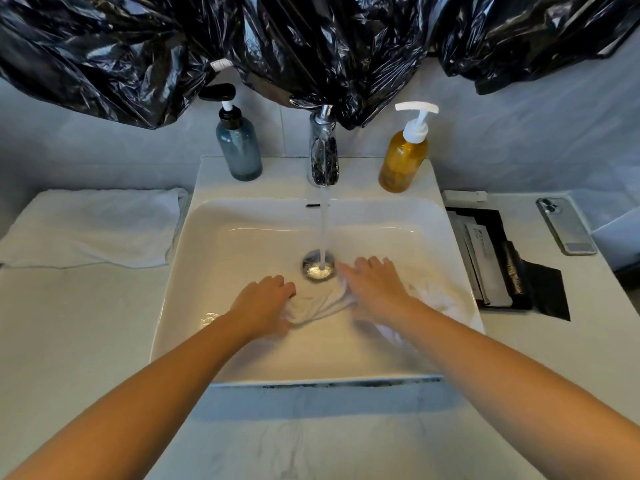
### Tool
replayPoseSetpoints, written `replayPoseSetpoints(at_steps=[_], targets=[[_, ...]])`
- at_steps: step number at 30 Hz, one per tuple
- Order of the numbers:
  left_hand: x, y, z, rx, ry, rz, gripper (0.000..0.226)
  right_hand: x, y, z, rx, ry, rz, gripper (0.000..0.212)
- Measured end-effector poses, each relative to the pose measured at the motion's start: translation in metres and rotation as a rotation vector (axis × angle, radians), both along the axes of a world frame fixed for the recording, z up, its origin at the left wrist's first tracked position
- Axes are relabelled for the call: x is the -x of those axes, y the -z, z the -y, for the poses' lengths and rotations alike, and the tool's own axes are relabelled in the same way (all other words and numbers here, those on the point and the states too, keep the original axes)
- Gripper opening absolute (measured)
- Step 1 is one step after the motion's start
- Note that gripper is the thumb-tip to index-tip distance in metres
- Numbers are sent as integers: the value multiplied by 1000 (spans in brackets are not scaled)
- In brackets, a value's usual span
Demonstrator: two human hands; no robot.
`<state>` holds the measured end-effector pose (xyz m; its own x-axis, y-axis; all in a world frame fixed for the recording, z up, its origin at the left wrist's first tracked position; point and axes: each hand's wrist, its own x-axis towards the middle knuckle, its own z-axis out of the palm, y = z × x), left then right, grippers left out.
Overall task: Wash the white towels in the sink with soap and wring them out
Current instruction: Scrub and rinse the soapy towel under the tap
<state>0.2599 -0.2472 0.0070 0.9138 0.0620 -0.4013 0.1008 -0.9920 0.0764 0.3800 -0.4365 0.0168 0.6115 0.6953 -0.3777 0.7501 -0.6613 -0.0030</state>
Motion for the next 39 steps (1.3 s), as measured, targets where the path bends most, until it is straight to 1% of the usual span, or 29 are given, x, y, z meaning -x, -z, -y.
replayPoseSetpoints(at_steps=[1,2,3,4,6,8,9,10,12,13,14,15,16,17,18,19,20,22,23,25,26,27,28,30,32,34,36,37,39], targets=[[-1,1,-1,37,-17,48,45,2,6,-3,-12,-26,57,59],[-1,1,-3,150,-99,103,36,1,10,-4,-16,-37,97,46],[-1,-1,-5,326,-256,154,28,-4,13,-2,-37,-34,92,35],[-2,-4,-5,553,-457,201,22,-10,13,0,-87,-20,36,28],[-8,-9,-3,1081,-815,341,22,-23,7,6,-302,124,-208,16],[-17,-19,3,1522,-1035,422,24,-34,-2,7,-615,382,-454,9],[-24,-23,5,1674,-1072,421,20,-37,-7,5,-769,498,-562,5],[-32,-30,9,1785,-1088,387,29,-38,-12,1,-894,586,-660,6],[-47,-36,15,1831,-1105,339,51,-38,-15,-8,-1158,724,-915,21],[-55,-36,17,1786,-1131,330,55,-37,-14,-14,-1305,802,-1096,28],[-61,-38,21,1722,-1175,339,52,-36,-13,-20,-1426,901,-1302,34],[-68,-34,24,1630,-1203,391,48,-34,-11,-25,-1499,992,-1489,35],[-72,-32,28,1555,-1206,465,49,-32,-9,-32,-1507,1080,-1615,27],[-75,-26,33,1480,-1164,585,43,-31,-6,-39,-1466,1171,-1674,17],[-78,-21,40,1417,-1113,696,31,-28,-3,-47,-1401,1251,-1679,19],[-81,-17,47,1342,-1057,785,28,-26,2,-55,-1358,1287,-1658,28],[-87,-15,52,1245,-1022,834,31,-24,6,-62,-1351,1296,-1627,35],[-100,-9,55,1087,-993,910,32,-20,12,-72,-1388,1271,-1512,31],[-107,-6,51,1038,-983,924,36,-19,13,-74,-1401,1246,-1467,26],[-120,-1,38,930,-985,917,62,-21,19,-76,-1369,1230,-1395,22],[-123,0,33,911,-979,911,73,-24,24,-76,-1344,1246,-1362,21],[-124,2,29,919,-961,905,76,-27,29,-75,-1318,1262,-1350,25],[-121,-1,31,946,-936,881,71,-30,30,-74,-1303,1308,-1372,34],[-109,-3,44,974,-884,788,43,-32,33,-67,-1347,1367,-1522,47],[-98,-6,60,954,-789,779,29,-28,30,-66,-1434,1328,-1673,40],[-103,-5,61,866,-797,860,31,-20,32,-72,-1495,1271,-1656,25],[-116,-5,47,718,-862,872,30,-15,30,-79,-1477,1268,-1537,34],[-122,-3,38,697,-904,843,32,-16,29,-81,-1454,1271,-1478,36],[-123,3,23,765,-1006,833,39,-19,27,-81,-1427,1262,-1416,39]])
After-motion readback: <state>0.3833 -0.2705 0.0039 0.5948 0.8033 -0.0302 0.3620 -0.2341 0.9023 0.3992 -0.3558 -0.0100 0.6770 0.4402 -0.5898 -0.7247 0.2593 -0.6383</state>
